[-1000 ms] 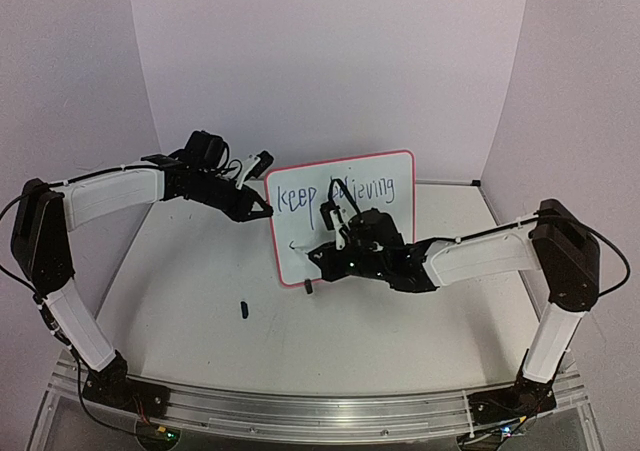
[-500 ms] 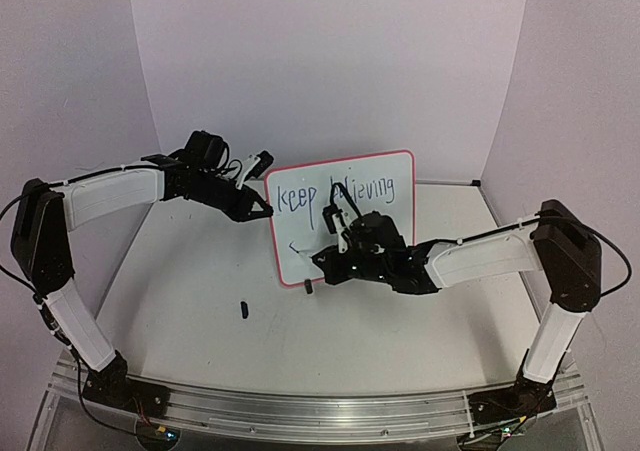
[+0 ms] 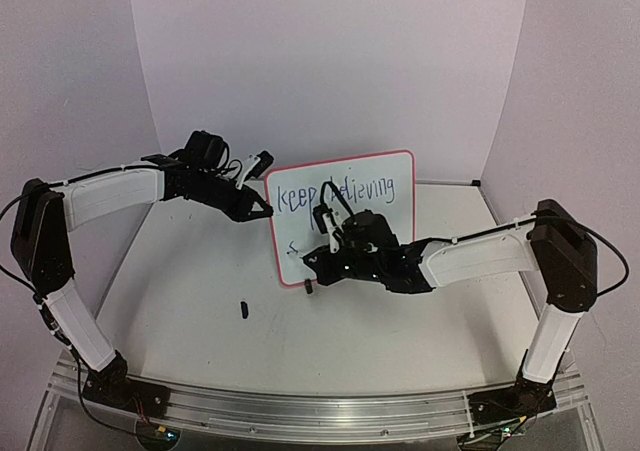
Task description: Write a sentence on the whiteboard
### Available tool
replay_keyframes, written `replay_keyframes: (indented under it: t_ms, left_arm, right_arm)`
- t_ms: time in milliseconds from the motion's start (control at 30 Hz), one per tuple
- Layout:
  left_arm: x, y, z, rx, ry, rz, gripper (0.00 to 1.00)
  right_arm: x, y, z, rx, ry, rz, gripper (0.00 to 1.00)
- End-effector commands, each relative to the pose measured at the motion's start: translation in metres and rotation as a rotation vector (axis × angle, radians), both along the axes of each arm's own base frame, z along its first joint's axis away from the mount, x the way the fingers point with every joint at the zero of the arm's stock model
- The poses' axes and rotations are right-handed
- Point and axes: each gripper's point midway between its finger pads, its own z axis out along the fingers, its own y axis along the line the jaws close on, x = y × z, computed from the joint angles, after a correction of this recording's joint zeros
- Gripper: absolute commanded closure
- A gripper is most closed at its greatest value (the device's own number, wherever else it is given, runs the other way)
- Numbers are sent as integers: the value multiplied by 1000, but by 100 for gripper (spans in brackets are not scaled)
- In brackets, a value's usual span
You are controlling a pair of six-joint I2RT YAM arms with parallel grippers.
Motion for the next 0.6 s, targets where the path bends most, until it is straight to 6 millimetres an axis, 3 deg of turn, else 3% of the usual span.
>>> replay_keyframes:
  t_ms: [0, 567]
  left_arm:
    - [-19, 10, -51, 159, 113, -5, 100]
    - [-19, 10, -50, 161, 111, -5, 100]
  right_arm:
    - [-3, 12, 28, 72, -39, 40, 100]
    - [7, -1, 3, 4, -7, -53, 100]
